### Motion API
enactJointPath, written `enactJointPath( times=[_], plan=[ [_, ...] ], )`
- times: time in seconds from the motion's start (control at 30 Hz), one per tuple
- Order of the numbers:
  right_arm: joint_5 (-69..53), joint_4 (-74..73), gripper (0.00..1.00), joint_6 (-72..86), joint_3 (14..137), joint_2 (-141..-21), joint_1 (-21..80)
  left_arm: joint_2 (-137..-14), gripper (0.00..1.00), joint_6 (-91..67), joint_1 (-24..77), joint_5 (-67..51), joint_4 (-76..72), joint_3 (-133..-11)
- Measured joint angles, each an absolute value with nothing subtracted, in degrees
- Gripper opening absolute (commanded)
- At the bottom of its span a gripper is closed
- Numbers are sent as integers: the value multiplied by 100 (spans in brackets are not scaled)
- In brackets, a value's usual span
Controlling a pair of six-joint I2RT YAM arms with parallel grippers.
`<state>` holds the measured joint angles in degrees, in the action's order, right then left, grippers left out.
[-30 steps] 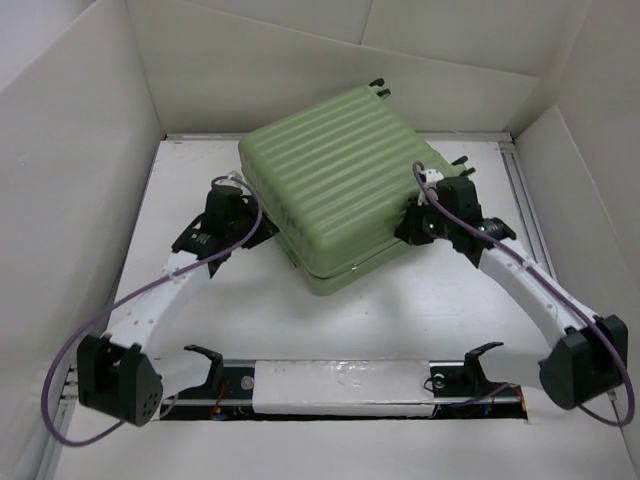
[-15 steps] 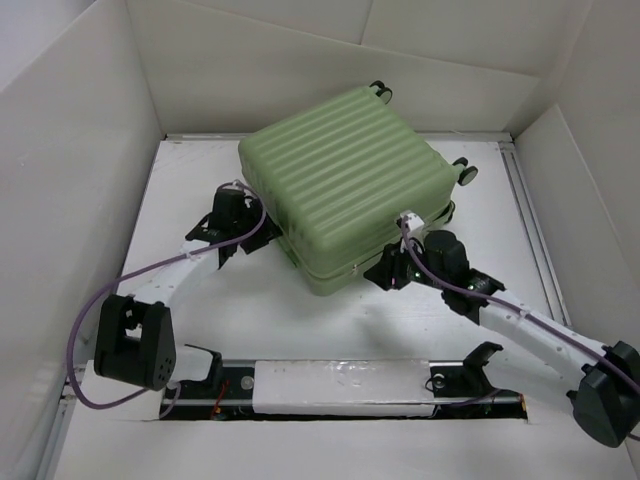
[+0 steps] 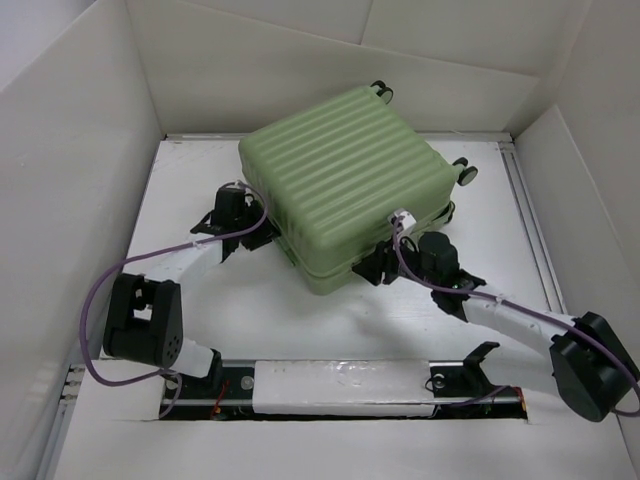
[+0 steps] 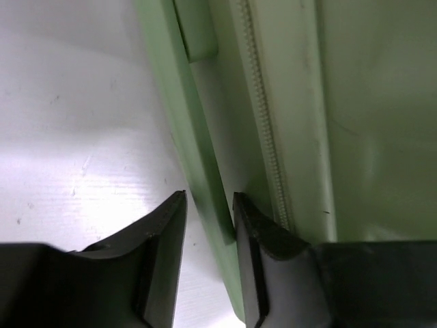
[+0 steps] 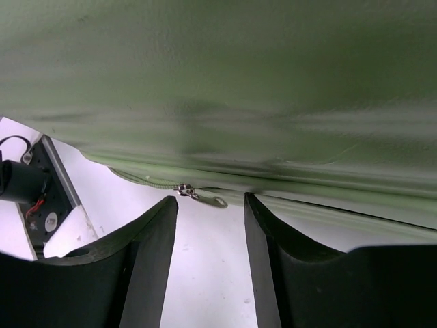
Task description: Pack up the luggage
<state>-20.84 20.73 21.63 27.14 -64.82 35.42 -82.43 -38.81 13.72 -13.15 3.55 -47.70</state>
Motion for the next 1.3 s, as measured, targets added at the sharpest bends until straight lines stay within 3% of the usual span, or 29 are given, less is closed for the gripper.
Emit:
enactJointPath(
  times=[0.13, 0.23, 0.4, 0.57, 0.83, 1.03, 1.13, 1.3],
  plan=[
    [-2025, 2366, 49, 2263, 2714, -6663, 3612, -8337, 16, -3881, 1345, -1319, 102, -4788],
    [-1852, 2613, 48, 2377, 2685, -6799, 3789, -8431, 0, -3905, 1297, -1328, -104, -4803],
    [-1472, 3072, 44, 2574, 2561, -6886, 4366, -8453, 0, -3905, 1282, -1367, -364, -4718],
    [-1022, 3385, 57, 2698, 2449, -6777, 4742, -8206, 0, -4038, 1291, -1313, -998, -4228],
    [-95, 3575, 57, 2884, 1949, -6285, 4923, -7540, 0, -4418, 1667, -1022, -1619, -3387],
    [506, 3833, 50, 2770, 1658, -6110, 5170, -7144, 0, -4512, 1750, -1015, -2198, -2794],
    [707, 3483, 50, 2742, 1551, -5699, 5199, -7067, 0, -4589, 1752, -1096, -2547, -2515],
    [1496, 2961, 59, 2630, 1103, -4587, 5122, -6884, 0, -4598, 1767, -1151, -2775, -2263]
  ],
)
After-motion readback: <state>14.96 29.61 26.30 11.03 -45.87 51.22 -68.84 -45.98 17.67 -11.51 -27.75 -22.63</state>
